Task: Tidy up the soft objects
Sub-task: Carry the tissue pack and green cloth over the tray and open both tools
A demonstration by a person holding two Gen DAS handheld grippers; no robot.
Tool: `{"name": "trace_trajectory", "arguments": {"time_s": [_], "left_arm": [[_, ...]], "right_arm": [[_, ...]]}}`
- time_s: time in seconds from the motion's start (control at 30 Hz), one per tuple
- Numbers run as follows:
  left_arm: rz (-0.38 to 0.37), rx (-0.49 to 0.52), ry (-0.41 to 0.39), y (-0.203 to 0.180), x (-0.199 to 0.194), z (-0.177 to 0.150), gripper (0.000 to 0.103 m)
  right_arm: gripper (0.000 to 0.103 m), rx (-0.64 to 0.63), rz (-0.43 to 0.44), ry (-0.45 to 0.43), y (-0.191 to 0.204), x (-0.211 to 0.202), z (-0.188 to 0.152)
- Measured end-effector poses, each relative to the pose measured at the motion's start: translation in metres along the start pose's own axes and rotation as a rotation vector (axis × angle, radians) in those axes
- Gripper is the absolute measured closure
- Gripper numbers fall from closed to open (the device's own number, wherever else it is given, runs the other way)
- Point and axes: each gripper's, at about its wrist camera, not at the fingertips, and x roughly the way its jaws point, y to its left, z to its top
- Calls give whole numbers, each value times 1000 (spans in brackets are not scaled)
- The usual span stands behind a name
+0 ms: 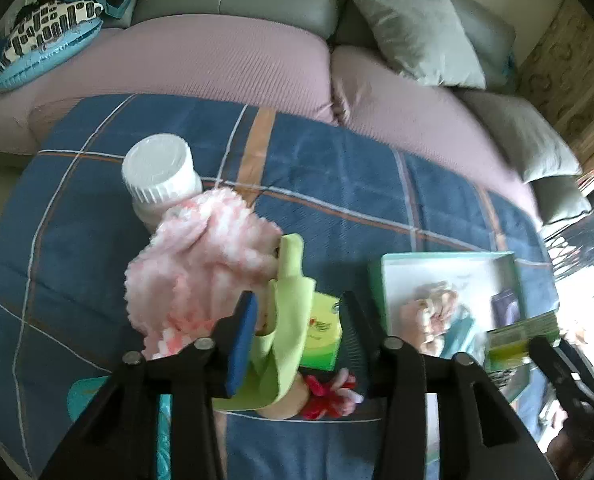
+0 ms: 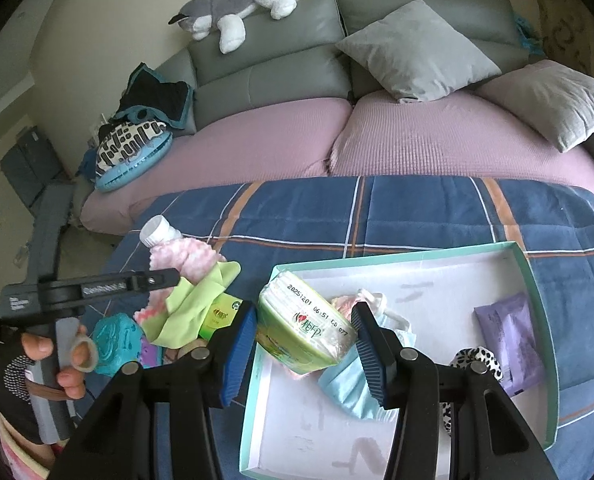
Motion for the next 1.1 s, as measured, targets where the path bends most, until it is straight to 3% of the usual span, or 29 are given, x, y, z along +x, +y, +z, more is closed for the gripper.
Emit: {"name": "trace_trajectory", "arguments": {"time_s": [0.33, 0.47, 0.83, 1.03, 1.1], "left_arm": [[107, 40, 109, -5, 49, -11, 59], [120, 31, 109, -3, 53, -12, 90], [5, -57, 39, 12, 25, -7, 96], [-90, -64, -102, 7, -32, 0, 96], [-91, -50, -163, 2, -55, 0, 96]], "right_arm": [[51, -5, 4, 14, 1, 5, -2], [51, -4, 6, 14, 1, 5, -2], [51, 7, 5, 13, -2, 6, -2], [51, 35, -12, -44, -11, -12, 2], [51, 44, -28, -74, -16, -23, 4]]}}
